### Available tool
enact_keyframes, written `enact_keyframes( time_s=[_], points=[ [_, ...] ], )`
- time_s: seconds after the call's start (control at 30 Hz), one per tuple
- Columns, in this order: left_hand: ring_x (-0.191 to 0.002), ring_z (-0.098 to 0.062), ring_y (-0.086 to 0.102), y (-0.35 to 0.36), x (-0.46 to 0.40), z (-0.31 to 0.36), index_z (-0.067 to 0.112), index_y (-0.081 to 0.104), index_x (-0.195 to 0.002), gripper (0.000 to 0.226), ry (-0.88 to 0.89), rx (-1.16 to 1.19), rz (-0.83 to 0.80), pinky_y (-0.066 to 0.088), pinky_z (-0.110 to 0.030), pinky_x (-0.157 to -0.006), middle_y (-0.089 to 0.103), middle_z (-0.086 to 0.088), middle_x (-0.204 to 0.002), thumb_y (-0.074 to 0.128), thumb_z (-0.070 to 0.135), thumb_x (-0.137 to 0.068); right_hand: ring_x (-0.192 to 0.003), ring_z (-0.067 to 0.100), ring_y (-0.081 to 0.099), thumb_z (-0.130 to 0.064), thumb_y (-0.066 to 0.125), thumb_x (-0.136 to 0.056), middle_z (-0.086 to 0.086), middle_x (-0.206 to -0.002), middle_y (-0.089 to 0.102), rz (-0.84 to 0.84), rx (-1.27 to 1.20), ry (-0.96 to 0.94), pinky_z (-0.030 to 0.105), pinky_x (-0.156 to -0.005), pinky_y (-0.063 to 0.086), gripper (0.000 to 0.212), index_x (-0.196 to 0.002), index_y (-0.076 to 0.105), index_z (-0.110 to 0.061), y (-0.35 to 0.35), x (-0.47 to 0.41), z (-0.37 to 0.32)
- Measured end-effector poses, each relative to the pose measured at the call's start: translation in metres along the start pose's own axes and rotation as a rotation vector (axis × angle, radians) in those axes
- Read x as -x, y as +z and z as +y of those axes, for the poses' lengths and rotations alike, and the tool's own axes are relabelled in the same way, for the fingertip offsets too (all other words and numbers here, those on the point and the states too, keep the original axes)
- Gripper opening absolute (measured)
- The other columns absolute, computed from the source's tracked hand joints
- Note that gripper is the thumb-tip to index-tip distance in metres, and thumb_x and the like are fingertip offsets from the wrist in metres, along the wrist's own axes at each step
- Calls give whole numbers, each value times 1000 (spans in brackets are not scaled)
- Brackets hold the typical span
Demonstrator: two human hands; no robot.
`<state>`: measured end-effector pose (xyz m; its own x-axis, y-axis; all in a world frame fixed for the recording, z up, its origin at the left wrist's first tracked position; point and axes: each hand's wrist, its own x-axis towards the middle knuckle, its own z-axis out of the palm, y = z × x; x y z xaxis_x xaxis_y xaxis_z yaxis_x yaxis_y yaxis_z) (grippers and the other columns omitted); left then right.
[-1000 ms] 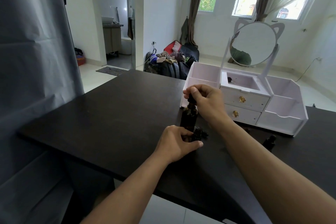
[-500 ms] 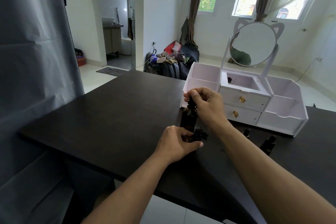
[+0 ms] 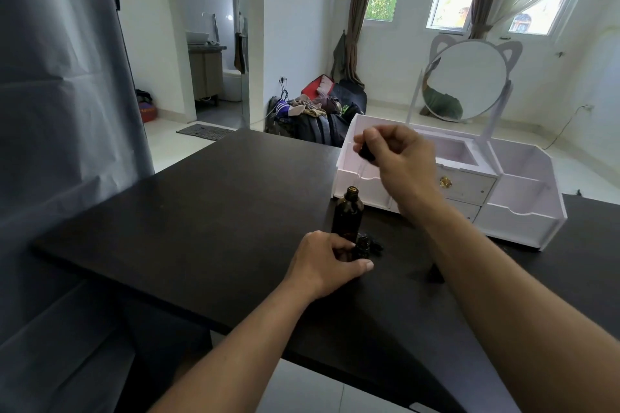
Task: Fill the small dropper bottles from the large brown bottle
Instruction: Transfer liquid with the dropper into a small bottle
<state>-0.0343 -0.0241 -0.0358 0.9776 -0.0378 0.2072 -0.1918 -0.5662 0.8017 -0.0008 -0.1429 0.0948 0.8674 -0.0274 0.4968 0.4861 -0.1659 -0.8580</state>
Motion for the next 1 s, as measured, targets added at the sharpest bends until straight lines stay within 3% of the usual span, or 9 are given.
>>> enact_keyframes(
  time_s=[0.23,0.5,0.8,1.0],
  points=[
    [-70,0,62,2,0,-4,18,74,-106,48,76,47,7,45,-10,-64,68,10,-78,79,51,-71,-81,17,73,-18,63,-94,2,-86,73,107,-23,-149,26,-77,59,10,-85,66,-22,-20,-8,-38],
    [-67,0,63,0,0,-1,20,77,-97,34,61,79,-12,47,-15,-61,68,10,-73,78,46,-75,-80,26,74,-17,68,-90,9,-83,74,-20,1,-18,44,-82,60,7,-83,68,-17,-26,21,-9],
    [-75,-3,65,-1,1,2,22,75,-100,33,18,62,-26,55,-24,-72,69,9,-80,79,43,-74,-81,23,74,-16,67,-91,8,-83,75,-34,-19,22,41,-82,60,8,-84,68,-16,-19,33,7],
    [-76,-2,64,-1,1,2,24,74,-104,38,3,20,-3,53,-21,-68,68,9,-82,81,44,-72,-81,24,73,-12,63,-93,8,-83,74,-53,8,14,37,-80,60,15,-81,66,-19,-16,36,13]
  ],
)
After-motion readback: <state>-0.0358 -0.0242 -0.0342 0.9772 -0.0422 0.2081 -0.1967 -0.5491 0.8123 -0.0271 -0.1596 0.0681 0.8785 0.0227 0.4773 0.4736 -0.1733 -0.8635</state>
